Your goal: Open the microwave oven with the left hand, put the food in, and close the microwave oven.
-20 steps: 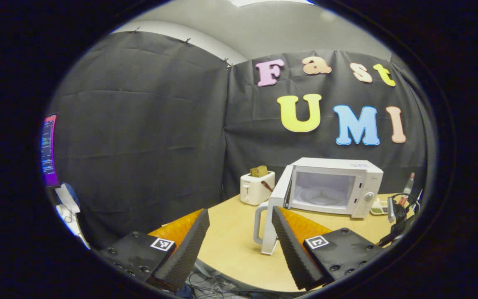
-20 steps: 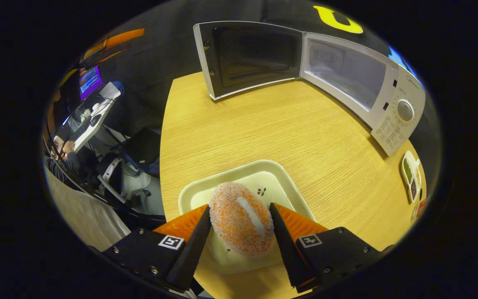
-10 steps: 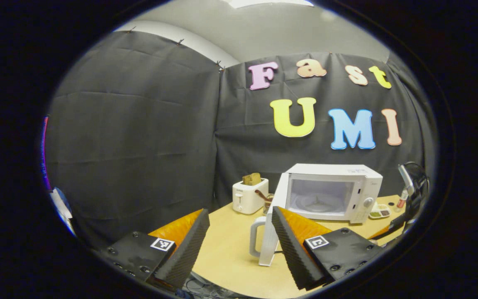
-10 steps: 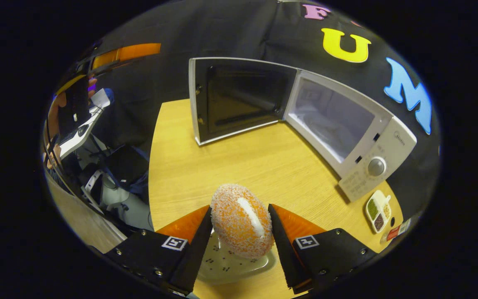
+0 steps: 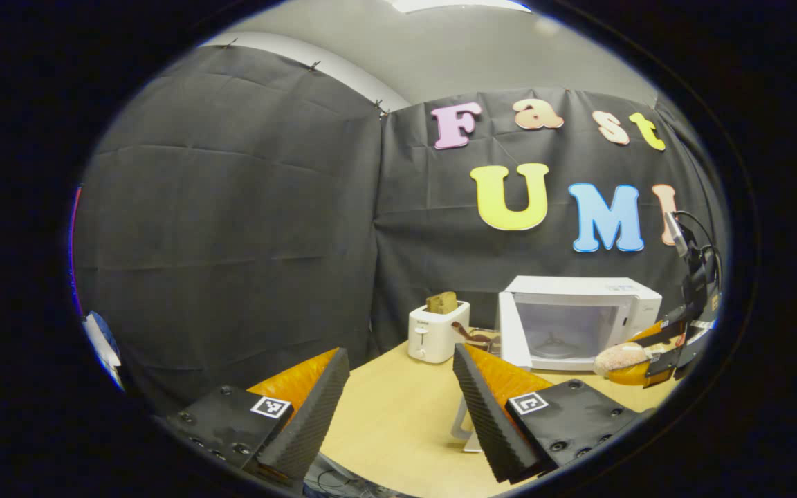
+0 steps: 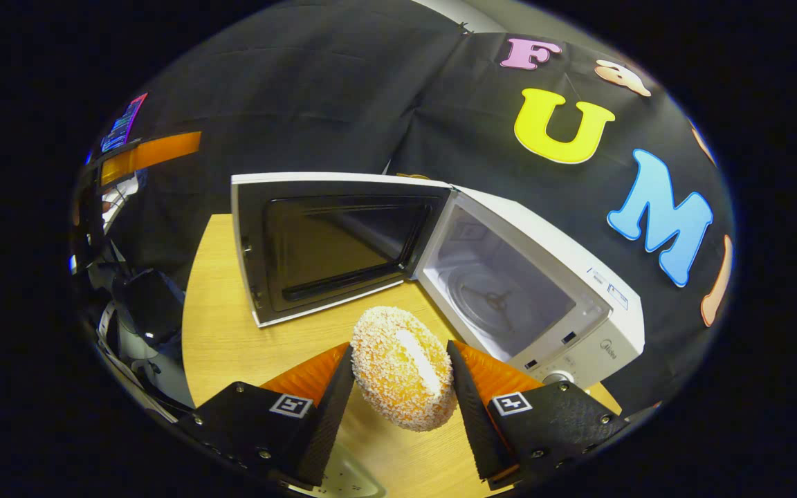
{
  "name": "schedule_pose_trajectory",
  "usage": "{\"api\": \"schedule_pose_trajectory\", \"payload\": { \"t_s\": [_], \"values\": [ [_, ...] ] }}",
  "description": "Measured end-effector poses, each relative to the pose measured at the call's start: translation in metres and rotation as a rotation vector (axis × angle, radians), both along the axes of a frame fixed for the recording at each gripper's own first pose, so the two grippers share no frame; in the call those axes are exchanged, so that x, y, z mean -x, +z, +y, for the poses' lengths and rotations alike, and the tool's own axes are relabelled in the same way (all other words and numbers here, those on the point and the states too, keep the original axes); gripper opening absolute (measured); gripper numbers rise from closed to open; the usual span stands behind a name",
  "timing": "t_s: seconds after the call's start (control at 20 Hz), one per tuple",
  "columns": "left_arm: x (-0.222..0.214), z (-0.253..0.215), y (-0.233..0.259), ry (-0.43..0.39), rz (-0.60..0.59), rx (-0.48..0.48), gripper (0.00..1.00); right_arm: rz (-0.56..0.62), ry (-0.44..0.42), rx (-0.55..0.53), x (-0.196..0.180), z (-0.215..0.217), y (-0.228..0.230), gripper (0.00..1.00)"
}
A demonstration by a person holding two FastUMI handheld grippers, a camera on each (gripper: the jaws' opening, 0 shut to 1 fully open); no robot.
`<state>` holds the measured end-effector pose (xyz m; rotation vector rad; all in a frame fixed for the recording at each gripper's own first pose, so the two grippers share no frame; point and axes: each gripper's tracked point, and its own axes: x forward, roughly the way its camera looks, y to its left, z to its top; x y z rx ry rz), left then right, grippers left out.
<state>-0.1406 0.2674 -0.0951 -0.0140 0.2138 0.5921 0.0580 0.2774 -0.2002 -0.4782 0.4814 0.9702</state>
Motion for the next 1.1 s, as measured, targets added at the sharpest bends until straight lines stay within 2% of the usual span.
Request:
{"api": "schedule_pose_trajectory", "payload": {
  "t_s": [0.45, 0.65, 0.85, 1.1],
  "values": [
    [0.016, 0.056, -0.022, 0.081, 0.057, 0.012, 0.98, -0.121, -0.093, 0.005, -0.092, 0.045, -0.011, 0.79],
    [0.023, 0.070, -0.036, 0.104, 0.098, 0.010, 0.99, -0.165, -0.105, 0.028, -0.130, 0.068, -0.037, 0.79],
    [0.033, 0.078, -0.043, 0.129, 0.123, 0.024, 0.99, -0.239, -0.153, 0.071, -0.172, 0.078, -0.066, 0.79],
    [0.048, 0.088, -0.045, 0.155, 0.157, 0.008, 0.99, -0.276, -0.150, 0.144, -0.203, 0.091, -0.101, 0.79]
  ]
}}
